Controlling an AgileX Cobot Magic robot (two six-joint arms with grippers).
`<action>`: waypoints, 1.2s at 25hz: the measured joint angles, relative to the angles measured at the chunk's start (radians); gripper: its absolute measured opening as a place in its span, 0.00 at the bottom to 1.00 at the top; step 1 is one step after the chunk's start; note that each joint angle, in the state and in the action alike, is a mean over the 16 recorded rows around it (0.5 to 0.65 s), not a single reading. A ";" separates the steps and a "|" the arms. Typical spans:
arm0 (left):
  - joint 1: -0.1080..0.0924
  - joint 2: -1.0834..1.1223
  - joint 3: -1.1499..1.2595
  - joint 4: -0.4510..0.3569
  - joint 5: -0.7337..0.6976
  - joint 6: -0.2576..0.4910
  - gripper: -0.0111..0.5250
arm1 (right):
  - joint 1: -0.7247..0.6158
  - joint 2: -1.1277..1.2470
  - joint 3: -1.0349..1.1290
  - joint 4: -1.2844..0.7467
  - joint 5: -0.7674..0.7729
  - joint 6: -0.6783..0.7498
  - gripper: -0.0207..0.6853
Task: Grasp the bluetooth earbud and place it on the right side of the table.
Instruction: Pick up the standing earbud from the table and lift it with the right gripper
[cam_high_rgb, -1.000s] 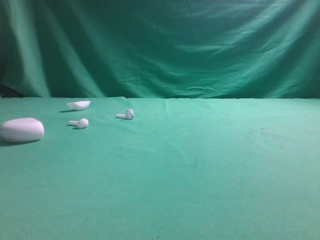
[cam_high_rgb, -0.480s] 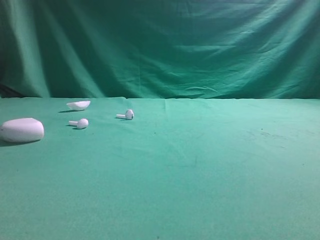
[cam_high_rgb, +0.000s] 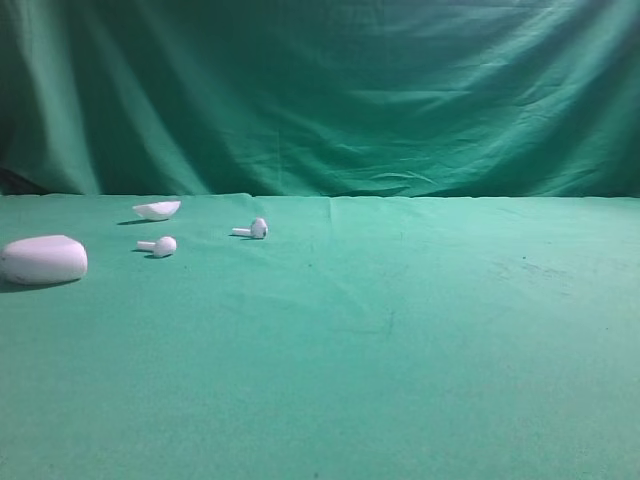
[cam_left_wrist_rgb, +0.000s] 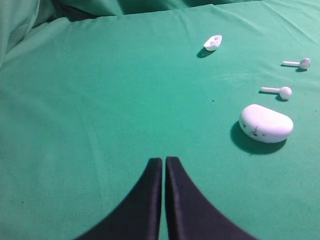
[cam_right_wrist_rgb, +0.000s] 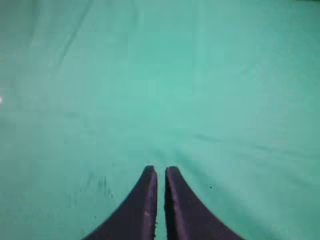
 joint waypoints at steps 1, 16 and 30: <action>0.000 0.000 0.000 0.000 0.000 0.000 0.02 | 0.017 0.065 -0.054 0.000 0.044 -0.026 0.12; 0.000 0.000 0.000 0.000 0.000 0.000 0.02 | 0.331 0.873 -0.891 0.003 0.527 -0.254 0.13; 0.000 0.000 0.000 0.000 0.000 0.000 0.02 | 0.439 1.233 -1.279 0.001 0.551 -0.212 0.46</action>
